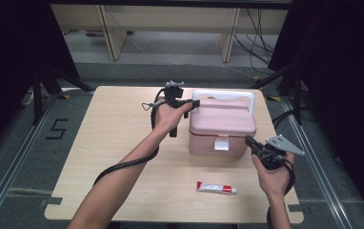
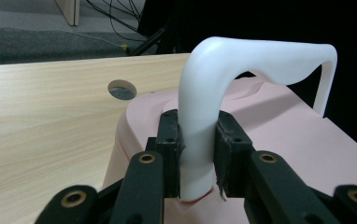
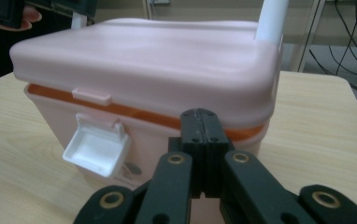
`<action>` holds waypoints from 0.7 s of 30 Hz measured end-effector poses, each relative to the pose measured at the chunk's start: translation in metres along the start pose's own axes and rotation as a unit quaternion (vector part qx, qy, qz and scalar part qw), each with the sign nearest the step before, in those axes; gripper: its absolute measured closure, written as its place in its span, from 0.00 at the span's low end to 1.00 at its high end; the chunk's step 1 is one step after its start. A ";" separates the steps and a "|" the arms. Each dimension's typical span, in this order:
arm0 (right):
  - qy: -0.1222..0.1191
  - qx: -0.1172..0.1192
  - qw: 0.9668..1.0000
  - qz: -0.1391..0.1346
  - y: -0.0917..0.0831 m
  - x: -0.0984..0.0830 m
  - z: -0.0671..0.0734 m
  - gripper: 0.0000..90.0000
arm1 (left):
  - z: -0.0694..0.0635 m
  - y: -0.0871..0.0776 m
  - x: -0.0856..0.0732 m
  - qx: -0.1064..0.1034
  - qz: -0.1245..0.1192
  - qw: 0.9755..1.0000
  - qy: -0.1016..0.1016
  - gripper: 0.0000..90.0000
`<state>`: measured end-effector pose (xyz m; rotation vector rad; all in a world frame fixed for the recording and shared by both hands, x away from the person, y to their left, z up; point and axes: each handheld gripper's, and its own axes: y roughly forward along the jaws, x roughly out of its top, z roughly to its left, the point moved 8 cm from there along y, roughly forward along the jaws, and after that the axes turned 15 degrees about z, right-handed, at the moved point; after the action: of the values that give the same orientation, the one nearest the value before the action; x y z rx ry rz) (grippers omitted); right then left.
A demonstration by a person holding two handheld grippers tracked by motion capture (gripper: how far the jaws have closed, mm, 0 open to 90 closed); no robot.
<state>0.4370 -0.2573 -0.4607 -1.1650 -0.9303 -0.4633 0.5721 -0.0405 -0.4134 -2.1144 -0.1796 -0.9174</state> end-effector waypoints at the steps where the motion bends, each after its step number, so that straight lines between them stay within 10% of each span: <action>1: -0.011 -0.014 1.000 -0.008 0.000 -0.001 -0.005 1.00 | 0.001 0.000 0.001 -0.003 0.003 1.000 -0.007 0.82; 21: 0.009 -0.003 1.000 -0.002 0.003 0.002 -0.007 1.00 | 0.001 -0.002 0.003 -0.014 0.014 1.000 -0.003 0.81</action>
<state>0.4432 -0.2620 -0.4611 -1.1623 -0.9170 -0.4799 0.5741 -0.0392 -0.4108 -2.1413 -0.1410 -0.9018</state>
